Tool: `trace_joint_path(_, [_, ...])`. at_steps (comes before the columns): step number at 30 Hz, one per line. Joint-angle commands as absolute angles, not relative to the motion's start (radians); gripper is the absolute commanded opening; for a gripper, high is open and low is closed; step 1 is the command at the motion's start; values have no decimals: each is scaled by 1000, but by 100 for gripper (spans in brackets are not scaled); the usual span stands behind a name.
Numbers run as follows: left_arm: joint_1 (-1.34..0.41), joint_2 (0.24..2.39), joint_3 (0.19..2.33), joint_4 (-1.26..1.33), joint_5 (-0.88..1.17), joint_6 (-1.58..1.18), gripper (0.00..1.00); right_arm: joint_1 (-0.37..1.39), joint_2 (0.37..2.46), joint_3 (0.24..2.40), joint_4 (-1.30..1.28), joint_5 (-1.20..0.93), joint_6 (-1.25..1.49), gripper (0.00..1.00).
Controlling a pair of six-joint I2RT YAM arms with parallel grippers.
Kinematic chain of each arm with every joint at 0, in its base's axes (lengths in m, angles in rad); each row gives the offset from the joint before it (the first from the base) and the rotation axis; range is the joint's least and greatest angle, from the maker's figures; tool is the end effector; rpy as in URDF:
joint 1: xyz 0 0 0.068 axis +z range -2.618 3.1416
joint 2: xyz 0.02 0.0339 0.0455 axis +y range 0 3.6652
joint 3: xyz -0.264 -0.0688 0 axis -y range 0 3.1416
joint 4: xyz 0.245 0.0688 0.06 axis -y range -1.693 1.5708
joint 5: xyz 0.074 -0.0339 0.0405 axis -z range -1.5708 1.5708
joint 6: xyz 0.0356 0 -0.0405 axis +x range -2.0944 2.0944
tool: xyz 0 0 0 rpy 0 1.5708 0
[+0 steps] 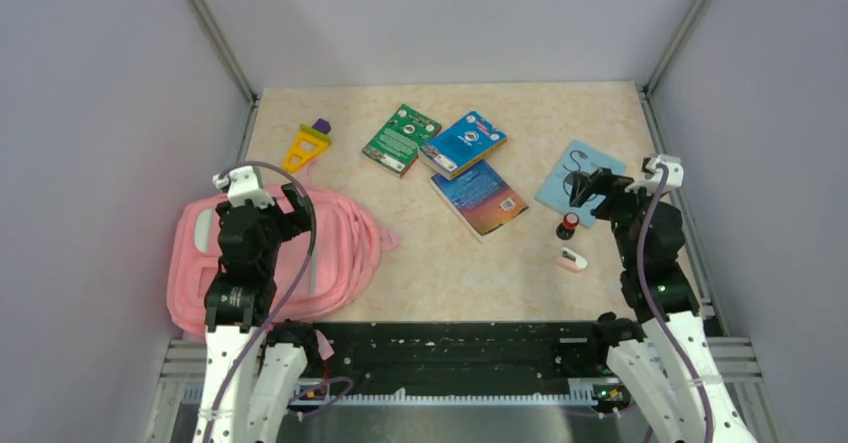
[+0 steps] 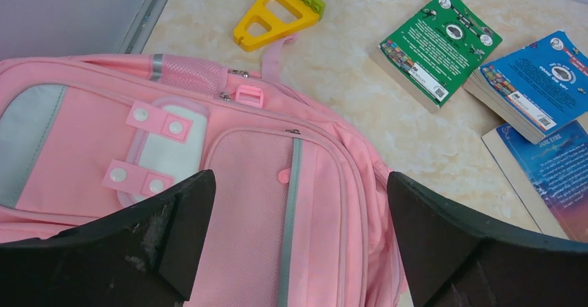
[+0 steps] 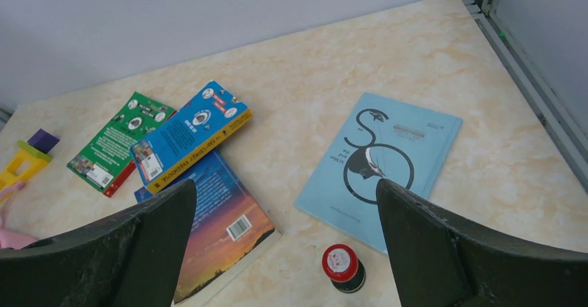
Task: Pack the student bag
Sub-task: Pick up the student bag at the center of the board.
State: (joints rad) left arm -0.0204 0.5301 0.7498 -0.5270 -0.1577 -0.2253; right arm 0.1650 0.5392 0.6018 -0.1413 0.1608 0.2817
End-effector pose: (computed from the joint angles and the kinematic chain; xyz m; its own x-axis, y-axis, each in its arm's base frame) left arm 0.1224 0.0031 0.3259 -0.2659 -0.2152 -0.9397 -0.1938 0.9668 -0.1666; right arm 0.1420 0.0179 0.3157 -0.0758 0.2656 -0.9611 0.0171 0.9641 0.2650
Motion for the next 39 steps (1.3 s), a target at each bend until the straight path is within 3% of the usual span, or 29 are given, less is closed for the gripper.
trace_joint_path(1, [-16,543,785,-513,-168,-257,98,162,498,590,-96,203,280,99])
trace_joint_path(9, [-16,566,772,-511,-163,-275,98,162,468,571,-87,206,293,99])
trace_joint_path(15, [-16,653,784,-550,-53,-236,98,162,407,491,39,71,287,99])
trace_joint_path(22, [-42,705,784,-562,-45,-257,96,163,395,478,18,135,286,99])
trace_joint_path(31, [-463,838,740,-555,-290,-444,94,163,403,484,3,175,282,98])
trace_joint_path(39, [-631,1004,689,-518,-437,-607,93,164,402,487,-40,225,294,98])
